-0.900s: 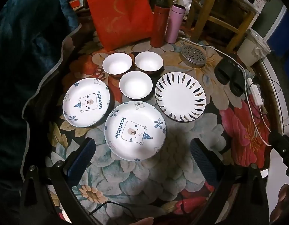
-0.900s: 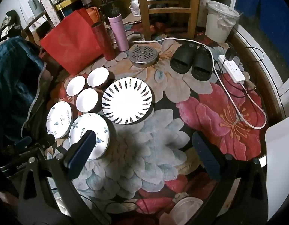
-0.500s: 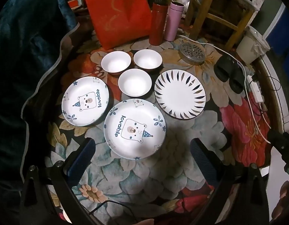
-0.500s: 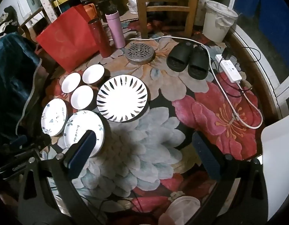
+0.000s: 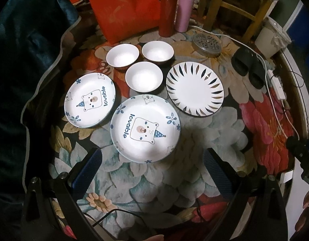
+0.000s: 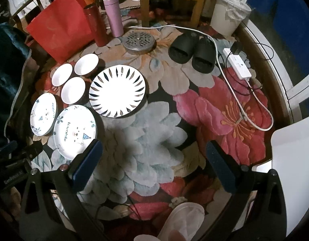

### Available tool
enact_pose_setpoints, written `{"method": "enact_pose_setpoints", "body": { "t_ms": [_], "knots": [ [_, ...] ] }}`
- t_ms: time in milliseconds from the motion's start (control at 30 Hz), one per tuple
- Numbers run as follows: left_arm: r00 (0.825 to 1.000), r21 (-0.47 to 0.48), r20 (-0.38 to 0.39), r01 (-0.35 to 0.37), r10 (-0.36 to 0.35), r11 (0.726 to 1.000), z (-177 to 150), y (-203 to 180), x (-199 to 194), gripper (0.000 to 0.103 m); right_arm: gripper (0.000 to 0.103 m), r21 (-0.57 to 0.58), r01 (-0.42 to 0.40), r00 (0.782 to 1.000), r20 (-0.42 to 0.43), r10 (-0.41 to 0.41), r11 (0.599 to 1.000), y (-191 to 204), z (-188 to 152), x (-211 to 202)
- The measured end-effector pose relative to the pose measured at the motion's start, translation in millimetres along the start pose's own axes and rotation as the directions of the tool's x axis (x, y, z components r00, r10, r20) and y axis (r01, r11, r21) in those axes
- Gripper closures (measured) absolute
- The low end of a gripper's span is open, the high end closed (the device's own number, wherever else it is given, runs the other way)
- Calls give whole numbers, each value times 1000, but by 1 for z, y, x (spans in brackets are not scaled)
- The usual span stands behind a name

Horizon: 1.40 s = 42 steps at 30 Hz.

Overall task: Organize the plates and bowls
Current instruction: 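Move the left tool toward the white leaf-pattern plate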

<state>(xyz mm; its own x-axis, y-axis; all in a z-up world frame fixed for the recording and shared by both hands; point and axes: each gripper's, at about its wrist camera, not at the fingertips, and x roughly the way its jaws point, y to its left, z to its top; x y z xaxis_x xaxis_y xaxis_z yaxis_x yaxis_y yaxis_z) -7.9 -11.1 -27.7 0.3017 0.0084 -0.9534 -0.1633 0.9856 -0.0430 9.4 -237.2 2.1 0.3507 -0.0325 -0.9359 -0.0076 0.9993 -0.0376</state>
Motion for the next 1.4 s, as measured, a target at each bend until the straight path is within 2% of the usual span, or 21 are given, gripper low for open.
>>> {"method": "enact_pose_setpoints", "body": {
  "t_ms": [700,1400],
  "knots": [
    [999,16,-45,0,1,1000,-9,-4,18,2,0,-3,0,999,-41,0,1000,-2,-5,15],
    [997,99,-76,24,-16,995,-12,-16,37,2,0,-6,0,996,-94,-1,1000,-6,-7,37]
  ]
}}
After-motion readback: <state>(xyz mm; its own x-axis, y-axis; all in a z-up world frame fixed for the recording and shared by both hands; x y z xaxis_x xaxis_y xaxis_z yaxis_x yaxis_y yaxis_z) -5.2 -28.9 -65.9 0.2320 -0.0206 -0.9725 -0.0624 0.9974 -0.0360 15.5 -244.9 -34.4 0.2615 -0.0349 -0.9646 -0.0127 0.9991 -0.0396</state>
